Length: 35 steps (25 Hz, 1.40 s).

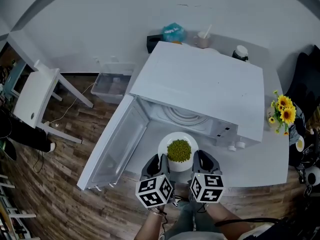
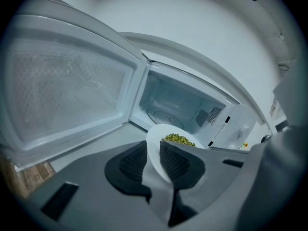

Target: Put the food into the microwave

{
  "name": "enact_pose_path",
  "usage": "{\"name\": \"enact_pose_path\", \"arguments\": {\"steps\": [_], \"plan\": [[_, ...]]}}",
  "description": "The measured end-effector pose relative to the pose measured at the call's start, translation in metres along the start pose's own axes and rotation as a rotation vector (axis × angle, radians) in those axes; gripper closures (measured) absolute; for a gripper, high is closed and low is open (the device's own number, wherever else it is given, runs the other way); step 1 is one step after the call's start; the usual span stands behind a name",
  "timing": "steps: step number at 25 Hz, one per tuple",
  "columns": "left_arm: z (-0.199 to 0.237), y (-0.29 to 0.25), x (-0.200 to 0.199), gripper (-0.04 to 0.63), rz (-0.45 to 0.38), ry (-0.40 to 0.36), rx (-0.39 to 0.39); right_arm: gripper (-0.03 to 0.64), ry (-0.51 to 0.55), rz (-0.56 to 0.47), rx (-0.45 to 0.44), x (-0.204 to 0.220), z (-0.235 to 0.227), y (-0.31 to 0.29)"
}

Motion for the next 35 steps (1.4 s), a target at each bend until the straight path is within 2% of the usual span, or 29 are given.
{"name": "enact_pose_path", "arguments": {"steps": [11, 19, 35], "plan": [[-0.003, -0.034, -0.020, 0.511, -0.020, -0.066, 0.049, 0.572, -0.013, -0.044, 0.028, -0.010, -0.010, -0.025], [0.001, -0.058, -0.036, 0.511, -0.036, -0.115, 0.075, 0.572, -0.056, -0.073, 0.025, -0.017, -0.012, -0.047], [-0.003, -0.109, -0.064, 0.509, -0.054, -0.194, 0.148, 0.572, -0.119, -0.156, 0.083, -0.040, -0.022, -0.079]]}}
Point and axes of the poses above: the fingertips, and each gripper's own axes: y backward along the fingers, z to its left, x out of its underside, the point moved 2 cm from there along y, backward along the fingers, and after that the axes turned 7 degrees about -x, right-handed, at the moved point
